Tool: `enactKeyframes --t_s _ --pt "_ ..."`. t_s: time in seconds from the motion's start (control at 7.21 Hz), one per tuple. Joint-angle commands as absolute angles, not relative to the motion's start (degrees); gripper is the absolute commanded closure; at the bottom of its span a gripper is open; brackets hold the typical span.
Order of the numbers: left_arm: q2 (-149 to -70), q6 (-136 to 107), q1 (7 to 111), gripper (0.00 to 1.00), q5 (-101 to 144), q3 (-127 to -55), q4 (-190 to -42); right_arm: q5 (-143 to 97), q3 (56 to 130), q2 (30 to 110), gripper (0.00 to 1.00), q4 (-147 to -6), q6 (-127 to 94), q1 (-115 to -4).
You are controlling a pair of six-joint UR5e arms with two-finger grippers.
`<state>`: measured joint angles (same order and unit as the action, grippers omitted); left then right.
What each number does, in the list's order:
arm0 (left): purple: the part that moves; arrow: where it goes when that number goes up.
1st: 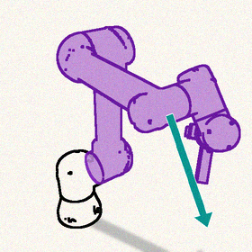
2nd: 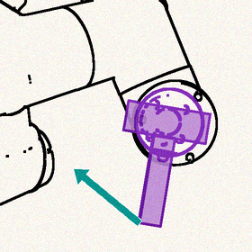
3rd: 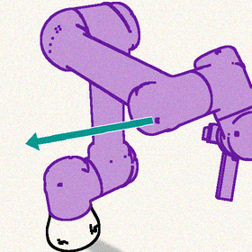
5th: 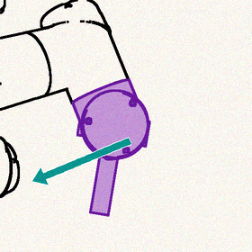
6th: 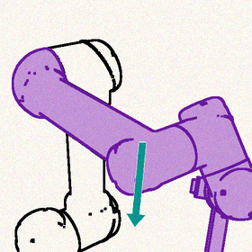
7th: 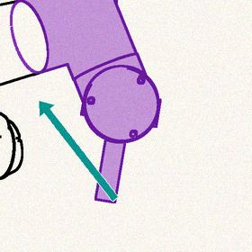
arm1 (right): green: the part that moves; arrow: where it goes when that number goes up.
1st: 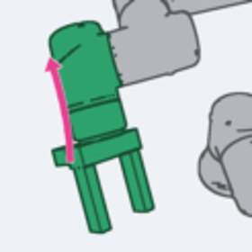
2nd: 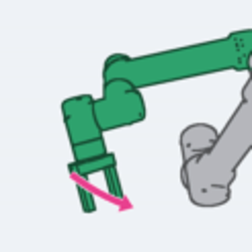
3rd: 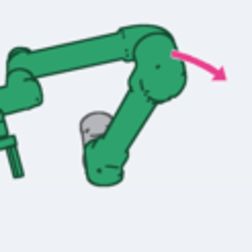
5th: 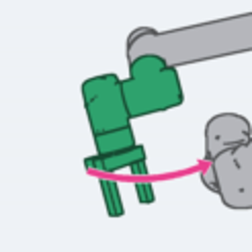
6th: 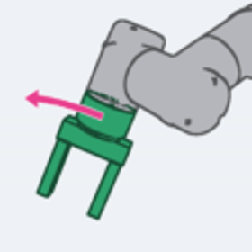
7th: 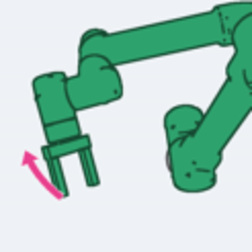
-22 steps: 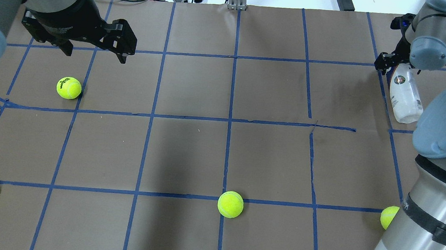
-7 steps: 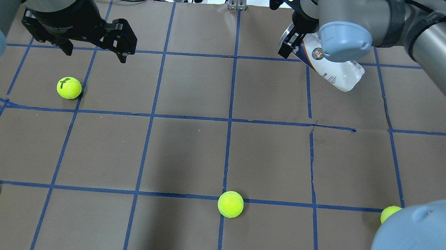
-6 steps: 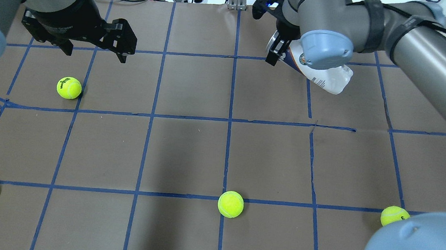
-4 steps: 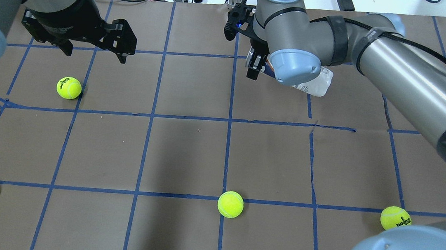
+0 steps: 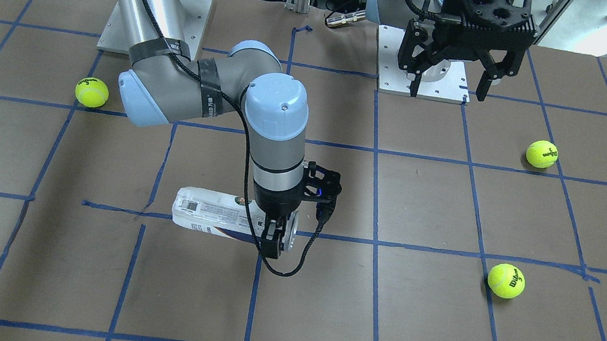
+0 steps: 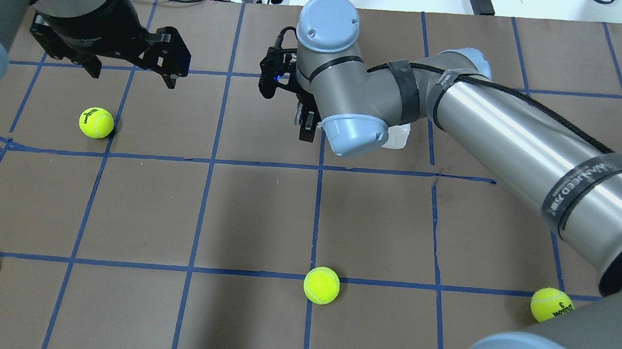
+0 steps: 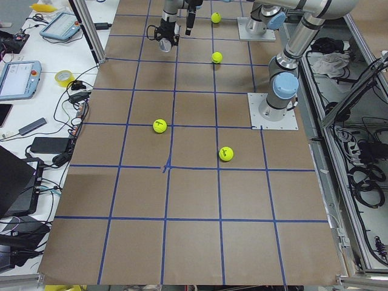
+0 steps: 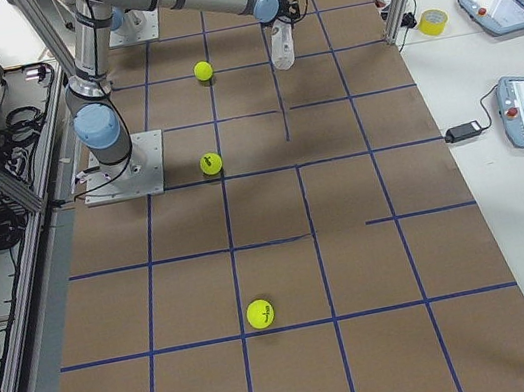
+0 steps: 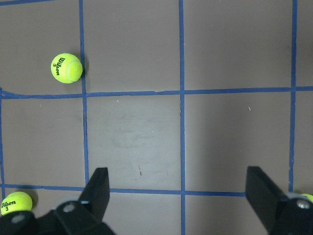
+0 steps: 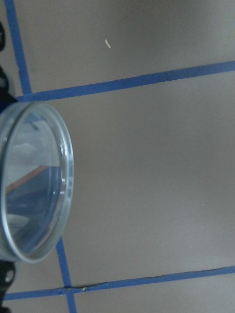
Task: Lift up tennis ball bucket
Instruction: 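Lower the held can onto the table near the left arm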
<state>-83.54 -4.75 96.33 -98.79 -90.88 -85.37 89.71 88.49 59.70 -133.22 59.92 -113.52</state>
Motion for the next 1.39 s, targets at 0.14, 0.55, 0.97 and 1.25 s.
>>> enactKeyframes --t_s 0.14,0.55,0.97,1.25 --pt "-83.50 -4.75 96.33 0.00 -98.79 -90.88 -85.43 89.65 88.77 56.17 0.55 -137.20 57.14 -118.73" --pt "-83.50 -4.75 96.33 0.00 -98.79 -90.79 -85.34 88.26 88.77 53.71 0.53 -140.19 60.88 -119.09" --pt "-83.58 -4.75 96.33 0.00 -98.61 -90.88 -85.34 82.36 88.86 53.35 0.03 -142.20 65.14 -119.09" --pt "-83.50 -4.75 96.33 0.00 -98.70 -90.88 -85.43 83.05 88.94 53.61 0.00 -141.94 62.14 -118.92"
